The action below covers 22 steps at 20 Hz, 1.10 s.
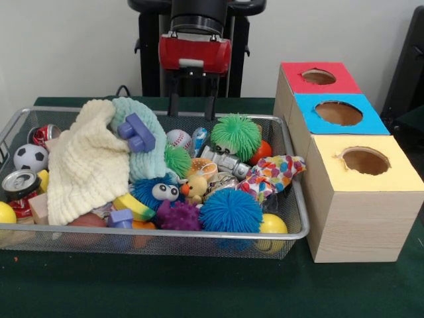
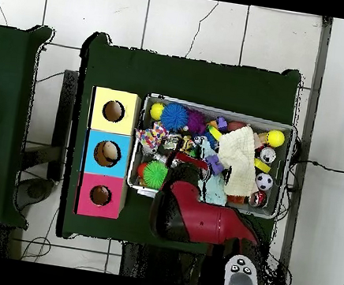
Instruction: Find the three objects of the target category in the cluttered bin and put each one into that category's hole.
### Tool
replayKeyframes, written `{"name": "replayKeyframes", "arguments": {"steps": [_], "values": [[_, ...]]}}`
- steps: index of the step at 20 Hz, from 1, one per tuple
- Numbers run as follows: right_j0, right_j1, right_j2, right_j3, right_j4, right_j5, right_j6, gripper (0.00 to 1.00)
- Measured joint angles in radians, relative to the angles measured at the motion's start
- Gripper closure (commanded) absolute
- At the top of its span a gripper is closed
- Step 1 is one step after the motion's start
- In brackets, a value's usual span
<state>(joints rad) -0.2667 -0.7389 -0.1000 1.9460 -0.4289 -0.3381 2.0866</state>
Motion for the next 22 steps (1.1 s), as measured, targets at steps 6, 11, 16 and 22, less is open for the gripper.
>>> {"name": "replayKeyframes", "arguments": {"steps": [6, 11, 16, 22], "values": [[0.018, 0.031, 0.000, -0.021, 0.007, -0.040, 0.000, 0.00], [0.021, 0.080, 0.000, -0.048, 0.017, -0.115, 0.000, 0.00], [0.007, 0.151, 0.006, -0.085, 0.019, -0.142, 0.000, 0.00], [-0.033, 0.218, 0.023, -0.116, 0.017, -0.137, 0.000, 0.00]]}}
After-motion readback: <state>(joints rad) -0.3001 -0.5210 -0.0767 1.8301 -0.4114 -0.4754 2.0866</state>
